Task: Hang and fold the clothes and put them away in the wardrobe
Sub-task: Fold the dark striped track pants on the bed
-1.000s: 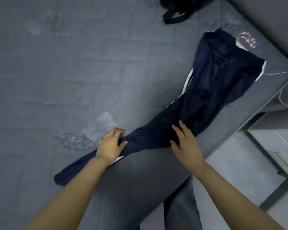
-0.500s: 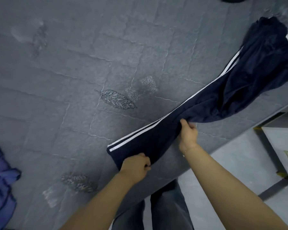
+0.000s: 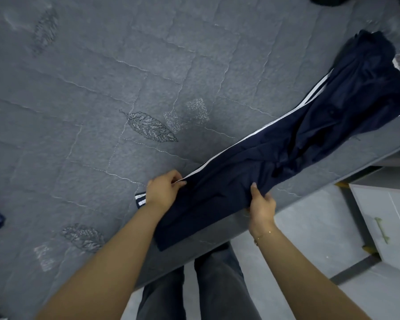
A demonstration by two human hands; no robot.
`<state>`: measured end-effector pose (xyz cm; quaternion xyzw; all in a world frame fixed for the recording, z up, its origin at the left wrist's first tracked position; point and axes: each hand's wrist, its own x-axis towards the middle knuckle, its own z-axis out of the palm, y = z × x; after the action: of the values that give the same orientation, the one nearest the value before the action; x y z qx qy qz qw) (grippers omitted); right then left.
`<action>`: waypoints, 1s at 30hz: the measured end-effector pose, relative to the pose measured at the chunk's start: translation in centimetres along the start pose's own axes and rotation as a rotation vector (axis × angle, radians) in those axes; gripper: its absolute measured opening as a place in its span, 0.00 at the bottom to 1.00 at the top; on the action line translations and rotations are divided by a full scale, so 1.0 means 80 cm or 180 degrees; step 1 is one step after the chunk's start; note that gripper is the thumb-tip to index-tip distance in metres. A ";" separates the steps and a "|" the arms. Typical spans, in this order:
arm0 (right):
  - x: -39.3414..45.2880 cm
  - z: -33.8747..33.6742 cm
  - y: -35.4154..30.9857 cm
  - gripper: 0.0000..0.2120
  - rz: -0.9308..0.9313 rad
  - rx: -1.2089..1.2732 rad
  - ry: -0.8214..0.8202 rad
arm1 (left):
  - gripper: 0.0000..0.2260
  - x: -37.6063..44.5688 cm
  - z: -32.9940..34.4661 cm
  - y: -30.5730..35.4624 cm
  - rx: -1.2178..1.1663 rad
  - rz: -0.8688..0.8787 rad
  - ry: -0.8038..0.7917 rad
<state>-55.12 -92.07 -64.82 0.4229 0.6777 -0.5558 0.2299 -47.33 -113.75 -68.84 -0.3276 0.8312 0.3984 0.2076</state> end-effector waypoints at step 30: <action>0.083 0.204 -0.125 0.11 -0.3913 -0.5372 -0.1874 | 0.12 0.026 -0.198 -0.085 0.0546 -0.0647 -0.0648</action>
<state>-69.53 -105.69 -68.92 -0.4335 0.8557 -0.0102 0.2824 -45.27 -130.36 -64.22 -0.3490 0.7994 0.3341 0.3571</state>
